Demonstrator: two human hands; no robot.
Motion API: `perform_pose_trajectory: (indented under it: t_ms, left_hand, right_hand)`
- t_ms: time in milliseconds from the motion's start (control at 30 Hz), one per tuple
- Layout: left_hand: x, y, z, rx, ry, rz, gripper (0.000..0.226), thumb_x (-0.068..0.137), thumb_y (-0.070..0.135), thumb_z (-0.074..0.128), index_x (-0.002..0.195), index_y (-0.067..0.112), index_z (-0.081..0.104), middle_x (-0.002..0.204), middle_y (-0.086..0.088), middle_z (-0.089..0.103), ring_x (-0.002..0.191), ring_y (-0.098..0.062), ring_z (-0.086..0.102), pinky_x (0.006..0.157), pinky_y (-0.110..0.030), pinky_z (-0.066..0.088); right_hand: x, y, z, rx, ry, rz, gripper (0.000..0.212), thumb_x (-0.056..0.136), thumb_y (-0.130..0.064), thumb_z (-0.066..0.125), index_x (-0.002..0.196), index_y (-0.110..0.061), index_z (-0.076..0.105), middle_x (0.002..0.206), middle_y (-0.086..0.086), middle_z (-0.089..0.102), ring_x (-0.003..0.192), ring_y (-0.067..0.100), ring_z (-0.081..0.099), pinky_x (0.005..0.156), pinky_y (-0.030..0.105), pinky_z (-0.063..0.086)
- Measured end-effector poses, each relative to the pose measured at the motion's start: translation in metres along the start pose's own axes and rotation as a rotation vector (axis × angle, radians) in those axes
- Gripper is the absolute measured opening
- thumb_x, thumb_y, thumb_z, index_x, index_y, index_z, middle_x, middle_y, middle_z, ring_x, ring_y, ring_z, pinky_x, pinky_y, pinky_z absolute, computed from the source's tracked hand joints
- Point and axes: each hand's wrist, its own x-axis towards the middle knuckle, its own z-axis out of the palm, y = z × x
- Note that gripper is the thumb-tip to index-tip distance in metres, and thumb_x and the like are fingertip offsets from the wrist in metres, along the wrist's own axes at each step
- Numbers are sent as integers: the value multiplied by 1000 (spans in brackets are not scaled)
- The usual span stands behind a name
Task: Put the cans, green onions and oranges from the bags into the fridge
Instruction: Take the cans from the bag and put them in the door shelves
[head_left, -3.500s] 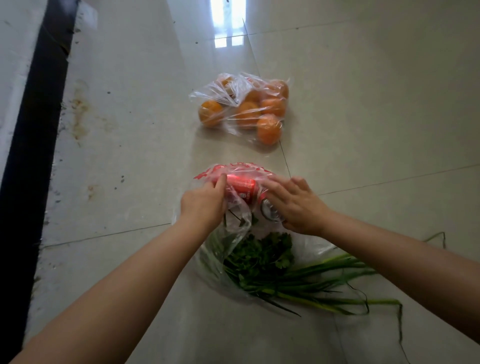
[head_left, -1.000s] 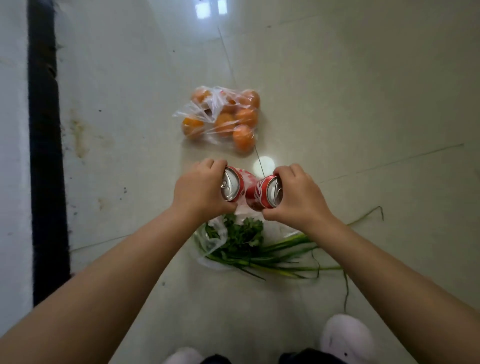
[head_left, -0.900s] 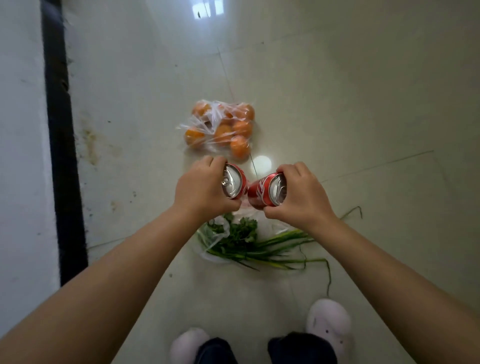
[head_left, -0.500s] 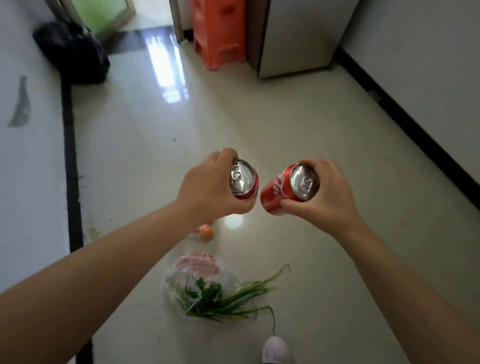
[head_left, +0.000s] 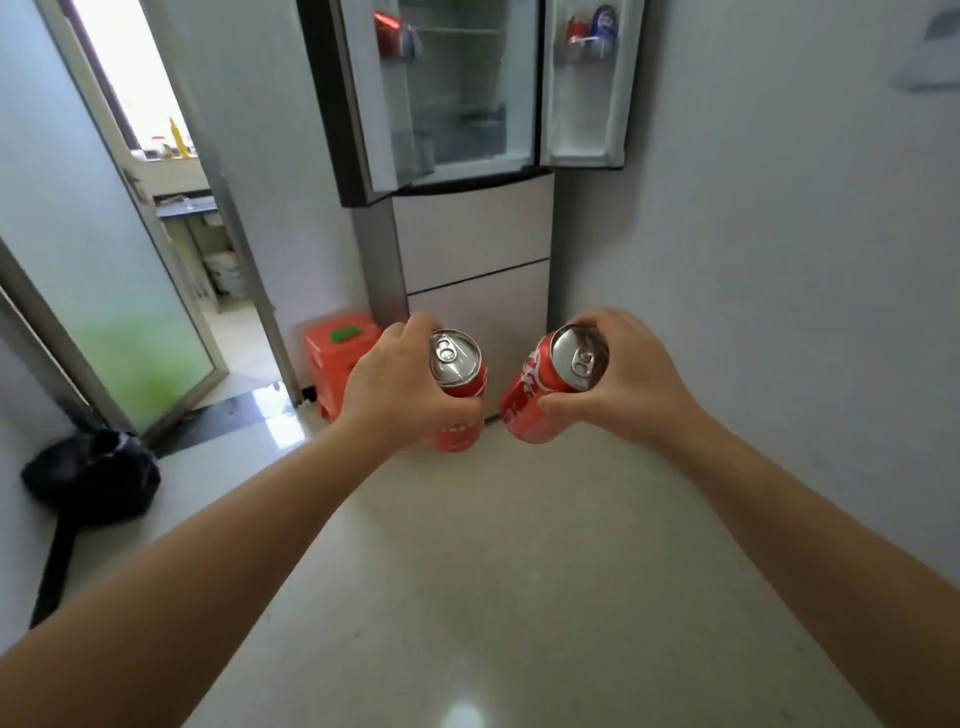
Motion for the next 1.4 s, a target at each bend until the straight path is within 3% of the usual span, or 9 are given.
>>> perform_pose_trajectory:
  t_ms: [133,300,433,767,933,1067,1233,1400]
  left_hand:
    - [89,45,11,-2,99,38,71,63,28,80,125,14,47,119,-7,56,103,-21,53,80,-25,39]
    - [192,63,27,30,188,112,72,61,28,81,122,16,46,114,-5,53,99,-23,54,81,-29,43]
    - [289,54,43,46,258,141,72,61,28,82,122,16,45,114,-6,53,96,-20,51,86,-31,45]
    - [549,7,76,-16,358,104,68,63,26,81,120,11,47,113,-9,54,95,-21,51,85,-34,46]
    - [645,-23,95,9,526,35,70,63,21,83,121,8,46,115,-13,51,95,-25,52,79,-31,44]
    - [716,-50,106,104,661,-62,72,64,22,83,123,8,45,117,-15,50,87,-18,44,74,-26,36]
    - [788,-78,110,210,788,-238,71,64,22,82,123,6,45,118,-17,48,101,-30,53,77,-31,39]
    - [831,-106,112,280,818,-436,69,66,27,80,122,8,45,119,-14,49,106,-29,52,84,-32,41]
  right_hand:
    - [87,24,-49,19,81,-78,65,57,-19,84,114,-12,54,102,-1,48,89,11,47,68,4,34]
    - [196,57,-69,-3,202,-106,65,58,-20,83,115,-13,54,100,0,48,89,12,46,65,8,35]
    - [290,85,-63,-8,235,-132,65,59,-20,82,117,-12,54,101,0,48,93,14,47,79,22,42]
    - [543,143,-30,79,223,-208,64,64,-18,82,120,-11,51,105,-2,48,98,11,48,79,21,42]
    - [667,167,7,156,231,-335,67,63,-18,82,121,-9,52,108,1,51,100,10,47,89,22,43]
    - [769,182,49,225,171,-470,66,61,-18,83,119,-10,54,110,3,54,97,9,45,83,13,34]
    - [878,187,105,365,52,-619,67,59,-17,84,119,-7,55,115,10,57,96,7,45,78,10,36]
    - [943,183,165,488,-83,-684,68,60,-17,84,120,-6,54,117,9,57,97,6,45,84,13,35]
